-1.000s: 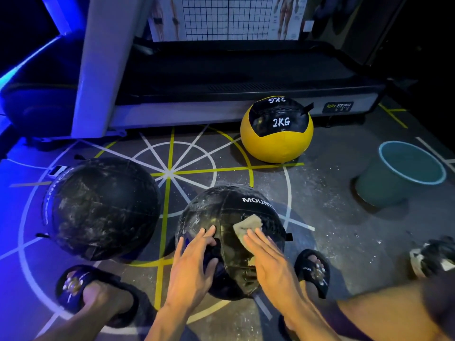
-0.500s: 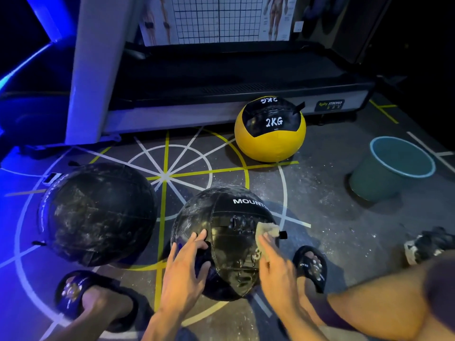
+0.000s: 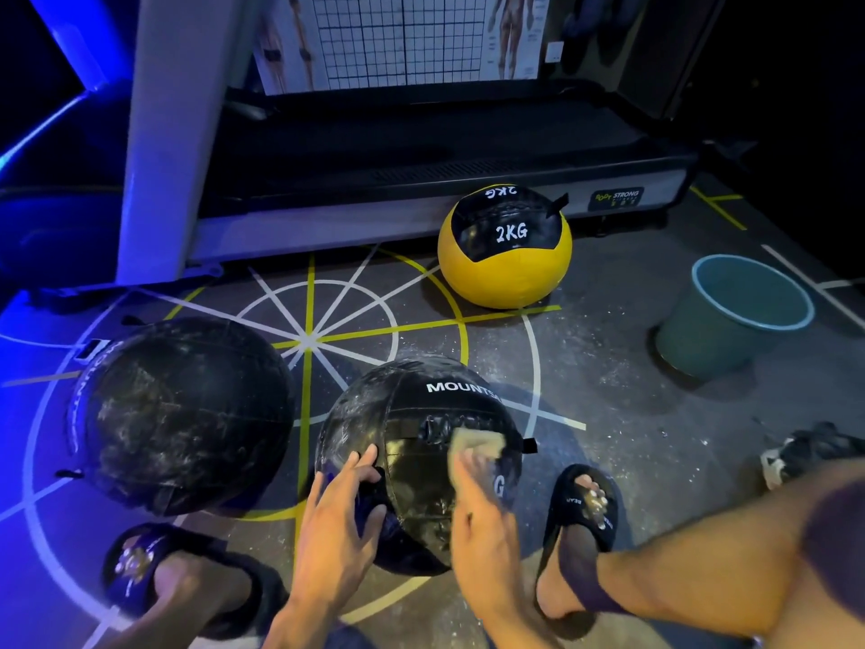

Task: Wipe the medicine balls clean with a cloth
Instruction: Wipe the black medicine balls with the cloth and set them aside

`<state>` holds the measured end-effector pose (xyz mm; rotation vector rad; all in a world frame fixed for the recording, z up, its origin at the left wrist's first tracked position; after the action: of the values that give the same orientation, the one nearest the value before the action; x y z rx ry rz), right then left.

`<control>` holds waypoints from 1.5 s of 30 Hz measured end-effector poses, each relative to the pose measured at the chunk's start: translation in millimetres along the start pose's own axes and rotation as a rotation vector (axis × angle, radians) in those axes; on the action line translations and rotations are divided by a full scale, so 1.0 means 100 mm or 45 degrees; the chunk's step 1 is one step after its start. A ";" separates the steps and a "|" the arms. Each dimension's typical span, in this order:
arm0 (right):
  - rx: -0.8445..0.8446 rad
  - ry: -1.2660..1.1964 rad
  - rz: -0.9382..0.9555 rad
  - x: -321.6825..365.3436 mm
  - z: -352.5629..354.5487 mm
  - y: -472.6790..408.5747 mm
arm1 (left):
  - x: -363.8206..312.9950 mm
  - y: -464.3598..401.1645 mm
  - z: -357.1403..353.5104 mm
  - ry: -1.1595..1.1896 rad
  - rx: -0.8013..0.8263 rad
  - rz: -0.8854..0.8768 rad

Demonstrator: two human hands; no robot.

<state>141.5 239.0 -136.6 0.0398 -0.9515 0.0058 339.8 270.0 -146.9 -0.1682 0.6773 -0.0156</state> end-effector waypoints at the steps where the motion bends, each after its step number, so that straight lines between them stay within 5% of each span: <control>1: 0.126 0.060 0.115 0.11 -0.10 0.08 | 0.03 0.01 0.02 -0.009 0.004 0.005; 4: 0.228 0.142 0.268 0.04 -0.09 0.02 | 0.11 0.04 0.12 -0.047 0.052 0.041; 8: -0.019 0.046 -0.124 -0.50 0.17 -0.22 | 0.11 0.01 0.29 -0.145 0.092 0.069; 12: -0.054 0.063 -0.179 -0.57 0.10 -0.18 | -0.12 -0.35 0.54 -0.291 0.002 -0.132; 15: -0.055 -0.036 -0.262 -0.57 0.08 -0.13 | -0.37 -0.68 0.41 -0.366 0.204 -0.331; 18: -0.023 -0.181 -0.334 -0.59 0.11 -0.14 | -0.36 -0.83 0.16 -0.428 0.437 -0.300; 22: -0.043 -0.227 -0.404 -0.55 0.13 -0.24 | -0.31 -0.82 0.09 -0.415 0.377 -0.291; 30: 0.195 0.171 0.229 -0.15 -0.15 0.06 | -0.03 -0.71 0.17 -0.315 0.261 -0.271; 35: -0.018 0.022 -0.370 -0.49 0.07 -0.24 | 0.07 -0.62 0.24 -0.211 0.217 -0.235; 42: 0.314 0.188 0.288 0.15 -0.37 0.23 | 0.25 -0.35 0.48 -0.197 0.109 -0.156; 45: 0.316 0.278 0.359 0.04 -0.33 0.11 | 0.33 -0.16 0.56 -0.217 0.097 -0.091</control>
<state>170.5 251.2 -152.6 0.1315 -0.7270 0.3816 401.0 260.3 -121.5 -0.1188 0.4994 -0.0947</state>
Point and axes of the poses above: each hand's wrist, its own y-axis away from the middle knuckle, its own z-axis out of the back of the hand, x = y × z, the point moved 7 cm from there along -y, towards the middle knuckle, and after that the axes turned 11 degrees about -z, right-handed, at the moved point
